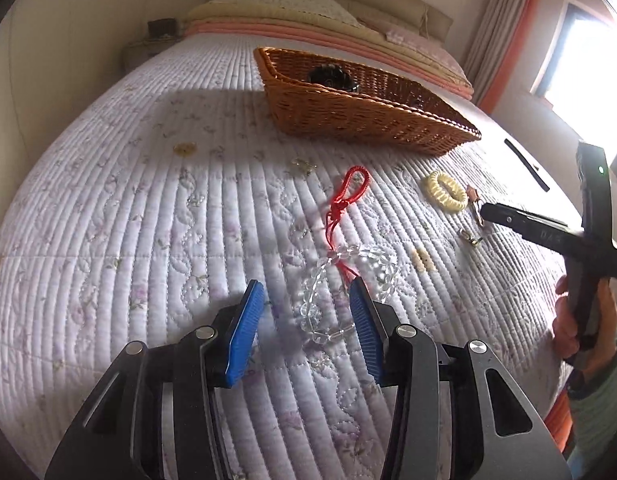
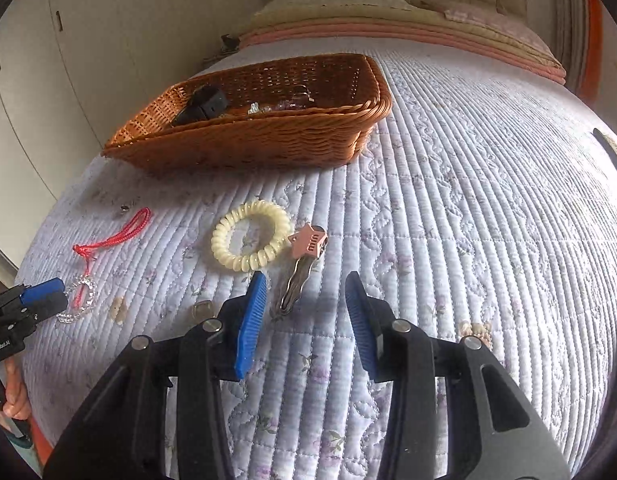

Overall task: Organize jewelry
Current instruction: 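Withdraw both tools from the basket toward the remaining jewelry, then grasp the pink-tagged key with the right tool while the left tool grasps the clear bead bracelet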

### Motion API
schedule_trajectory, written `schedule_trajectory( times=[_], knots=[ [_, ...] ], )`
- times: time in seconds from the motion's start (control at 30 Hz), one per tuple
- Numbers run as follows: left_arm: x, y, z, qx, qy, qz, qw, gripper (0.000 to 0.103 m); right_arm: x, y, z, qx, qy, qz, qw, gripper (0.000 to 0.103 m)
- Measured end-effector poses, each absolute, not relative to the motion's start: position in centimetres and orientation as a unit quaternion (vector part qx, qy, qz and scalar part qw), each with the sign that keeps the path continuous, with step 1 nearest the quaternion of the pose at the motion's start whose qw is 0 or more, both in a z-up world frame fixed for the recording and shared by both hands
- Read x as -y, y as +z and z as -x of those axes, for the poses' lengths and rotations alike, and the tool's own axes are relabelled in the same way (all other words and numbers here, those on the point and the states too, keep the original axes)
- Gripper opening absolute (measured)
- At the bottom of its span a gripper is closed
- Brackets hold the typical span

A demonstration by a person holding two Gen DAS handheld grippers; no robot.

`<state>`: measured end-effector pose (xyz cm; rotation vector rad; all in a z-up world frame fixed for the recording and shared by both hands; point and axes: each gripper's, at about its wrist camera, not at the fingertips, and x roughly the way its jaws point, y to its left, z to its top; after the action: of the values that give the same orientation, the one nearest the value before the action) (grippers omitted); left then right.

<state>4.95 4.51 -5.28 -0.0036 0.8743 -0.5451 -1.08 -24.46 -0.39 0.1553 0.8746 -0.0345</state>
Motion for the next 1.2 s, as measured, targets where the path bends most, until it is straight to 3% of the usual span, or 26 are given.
schedule_trajectory(
  times=[0.2,0.3,0.37,0.73,0.77,0.83,1.2],
  knots=[
    [-3.6,-5.6,-4.6,-0.421,-0.245,-0.03,0.873,0.034,23.3,-1.2,-1.4,-0.447,-0.04,-0.044,0.893,0.036],
    [-2.9,-5.4,-3.9,-0.421,-0.255,-0.04,0.869,0.032,22.9,-1.2,-1.8,-0.451,-0.069,-0.026,0.889,0.023],
    [-3.0,-5.1,-3.5,-0.427,-0.298,-0.01,0.854,0.024,23.1,-1.2,-1.5,-0.45,-0.076,-0.025,0.889,0.016],
    [-1.0,-5.4,-3.5,-0.419,-0.246,-0.049,0.873,0.023,24.8,-1.3,-1.0,-0.444,-0.053,-0.067,0.892,0.016],
    [-0.6,-5.4,-3.3,-0.415,-0.236,-0.063,0.877,0.022,24.6,-1.3,-1.1,-0.443,-0.056,-0.059,0.893,0.016],
    [-0.5,-5.4,-2.9,-0.409,-0.23,-0.075,0.88,0.006,24.1,-1.3,-1.2,-0.441,-0.061,-0.047,0.894,0.014],
    [-2.6,-3.3,-0.8,-0.385,-0.267,-0.005,0.884,0.006,24.3,0.3,2.2,-0.404,-0.025,-0.067,0.912,0.014]
  ],
)
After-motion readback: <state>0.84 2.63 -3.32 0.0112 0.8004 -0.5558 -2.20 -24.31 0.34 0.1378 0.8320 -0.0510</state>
